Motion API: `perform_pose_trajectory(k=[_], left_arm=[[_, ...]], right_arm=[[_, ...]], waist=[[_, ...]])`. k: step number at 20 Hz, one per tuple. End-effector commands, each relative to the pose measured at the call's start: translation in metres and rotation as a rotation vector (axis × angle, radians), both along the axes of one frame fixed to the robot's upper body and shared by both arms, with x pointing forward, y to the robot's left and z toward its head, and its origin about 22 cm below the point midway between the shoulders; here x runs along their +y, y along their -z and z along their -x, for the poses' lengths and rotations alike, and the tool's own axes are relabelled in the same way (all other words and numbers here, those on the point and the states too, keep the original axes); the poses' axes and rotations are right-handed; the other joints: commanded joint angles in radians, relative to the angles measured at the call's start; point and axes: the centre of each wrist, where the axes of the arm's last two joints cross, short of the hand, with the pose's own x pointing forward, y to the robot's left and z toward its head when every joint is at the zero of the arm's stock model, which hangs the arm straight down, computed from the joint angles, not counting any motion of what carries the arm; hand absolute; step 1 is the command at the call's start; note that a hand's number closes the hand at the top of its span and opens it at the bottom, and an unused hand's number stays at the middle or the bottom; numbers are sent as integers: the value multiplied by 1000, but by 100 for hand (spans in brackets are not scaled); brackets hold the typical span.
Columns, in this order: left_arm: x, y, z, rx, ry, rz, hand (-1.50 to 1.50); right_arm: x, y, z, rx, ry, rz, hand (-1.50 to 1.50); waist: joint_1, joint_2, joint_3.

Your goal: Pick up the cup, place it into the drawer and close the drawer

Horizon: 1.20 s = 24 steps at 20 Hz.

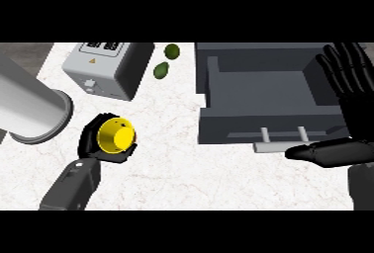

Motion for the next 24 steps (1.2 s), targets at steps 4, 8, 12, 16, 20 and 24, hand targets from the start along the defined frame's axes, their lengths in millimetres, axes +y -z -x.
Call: perform_pose_trajectory(k=[4,8,12,16,20,24], left_arm=[[-24,-18,-19,-197,-61,77,150],[-40,-73,-62,-228,33,45,150],[-85,-107,-77,-248,110,19,150],[-123,-167,-98,-266,170,9,150],[-152,-214,-106,-256,178,-32,150],[-186,-263,-112,-235,178,-77,150]], right_arm=[[-11,8,7,11,4,6,-150],[-11,10,4,10,29,8,-150],[-22,15,5,23,35,14,-150],[-14,9,8,11,33,9,-150],[-18,3,-2,28,49,-5,-150],[-10,-1,-2,-3,54,13,-150]], waist=[[18,-10,3],[30,-15,4],[34,-18,5],[27,-18,4],[22,-14,4],[12,-13,4]])
